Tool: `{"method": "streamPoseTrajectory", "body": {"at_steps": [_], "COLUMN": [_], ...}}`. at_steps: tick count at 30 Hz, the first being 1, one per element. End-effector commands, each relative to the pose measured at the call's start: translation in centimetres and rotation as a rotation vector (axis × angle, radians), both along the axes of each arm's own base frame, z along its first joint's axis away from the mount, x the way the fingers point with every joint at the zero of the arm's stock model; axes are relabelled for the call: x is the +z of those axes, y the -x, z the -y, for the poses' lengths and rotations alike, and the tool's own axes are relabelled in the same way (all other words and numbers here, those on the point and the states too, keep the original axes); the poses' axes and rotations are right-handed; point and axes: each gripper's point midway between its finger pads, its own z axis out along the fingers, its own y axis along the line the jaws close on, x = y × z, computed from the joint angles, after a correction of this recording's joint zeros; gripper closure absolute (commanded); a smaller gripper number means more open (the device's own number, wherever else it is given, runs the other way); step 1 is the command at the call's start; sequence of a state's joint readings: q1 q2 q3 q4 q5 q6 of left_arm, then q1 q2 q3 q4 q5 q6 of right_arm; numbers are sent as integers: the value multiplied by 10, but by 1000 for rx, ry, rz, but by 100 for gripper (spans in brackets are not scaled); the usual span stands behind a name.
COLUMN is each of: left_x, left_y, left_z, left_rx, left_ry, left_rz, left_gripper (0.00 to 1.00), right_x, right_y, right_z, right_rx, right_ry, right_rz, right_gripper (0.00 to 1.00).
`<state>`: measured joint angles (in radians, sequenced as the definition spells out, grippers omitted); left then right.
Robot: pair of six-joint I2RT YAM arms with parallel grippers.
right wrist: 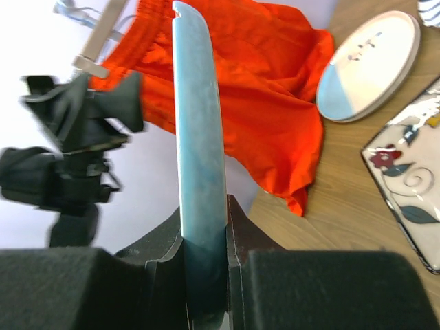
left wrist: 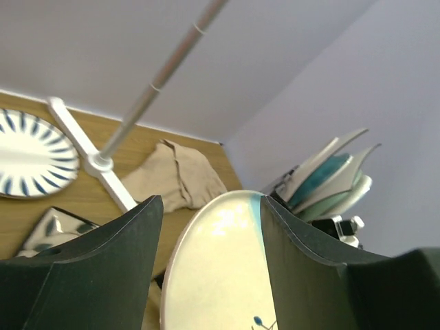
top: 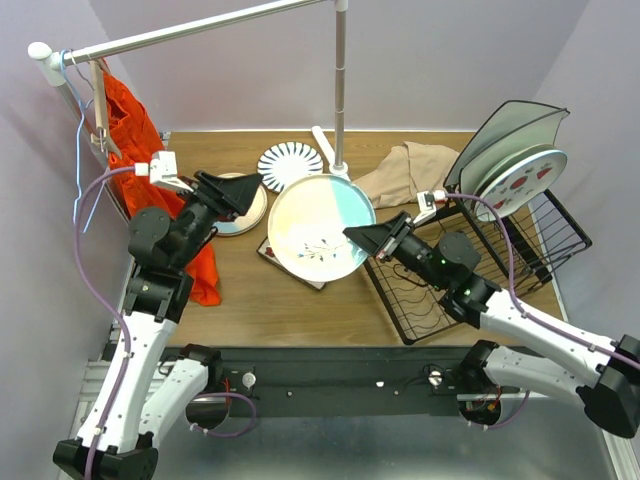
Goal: Unload the plates from the dish rack
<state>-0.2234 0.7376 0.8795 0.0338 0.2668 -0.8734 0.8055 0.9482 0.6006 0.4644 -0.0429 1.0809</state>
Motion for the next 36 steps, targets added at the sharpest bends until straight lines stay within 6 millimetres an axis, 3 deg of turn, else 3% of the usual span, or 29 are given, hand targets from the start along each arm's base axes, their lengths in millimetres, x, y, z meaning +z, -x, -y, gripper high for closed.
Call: {"method": "streamPoseTrajectory", "body": {"at_steps": [1,4,5,6,8,10,11,12,13,14,15,16,17,18,19,20,22,23,25,26,27,32,33,34,36], "left_x": [9,24,27,31,41,50,51,53,54,55,55,53,51,49,47,47,45,45,45,44,44,37,35,33,30], "left_y": [-4,5,7,10,19,29,32,35,40,43,45,49,51,52,57,60,70,74,80,82,84,89,90,92,90], "left_z": [-39,-42,-44,-45,-50,-50,-49,-47,-47,-47,-47,-48,-49,-51,-52,-53,-54,-53,-55,-55,-56,-59,-60,-61,-63], "left_rx": [214,223,229,233,251,247,238,224,219,213,209,210,214,222,234,240,243,243,252,255,260,278,285,291,306], "left_ry": [-205,-267,-313,-330,-370,-403,-423,-469,-488,-506,-545,-560,-579,-588,-584,-578,-572,-566,-559,-557,-551,-526,-519,-515,-510], "left_rz": [49,110,139,156,204,257,274,309,325,343,367,377,384,387,399,411,452,465,493,501,505,529,529,537,528], "left_gripper": [32,33,32,33,32,32,33,32,33,32,32,32,32,32,32,33,33,32,33,32,32,32,33,32,33], "right_x": [64,51,57,41,44,26,24,41,21,20,37,18,15,13,26,1,4,-19,-29,-19,-41,-68,-63,-80,-87], "right_y": [-13,-27,-30,-41,-51,-64,-70,-76,-88,-93,-100,-109,-116,-121,-128,-139,-152,-159,-168,-170,-178,-198,-201,-205,-208], "right_z": [5,-8,-12,-24,-37,-58,-64,-70,-85,-93,-102,-117,-125,-133,-141,-153,-166,-176,-188,-194,-202,-224,-228,-233,-239], "right_rx": [-71,-78,-74,-69,-60,-32,-30,-32,-18,-7,-2,23,28,34,36,42,38,51,63,72,74,78,83,90,100], "right_ry": [-118,-59,-60,-17,-7,39,49,34,70,80,60,93,96,98,73,103,92,119,122,106,128,126,110,122,120], "right_rz": [118,103,111,88,85,62,61,90,63,69,98,83,80,80,96,64,73,49,42,63,38,1,6,-17,-22], "right_gripper": [99,99,99,99,99,99,99,99,99,99,99,99,99,99,99,99,99,99,99,99,99,99,99,99,99]}}
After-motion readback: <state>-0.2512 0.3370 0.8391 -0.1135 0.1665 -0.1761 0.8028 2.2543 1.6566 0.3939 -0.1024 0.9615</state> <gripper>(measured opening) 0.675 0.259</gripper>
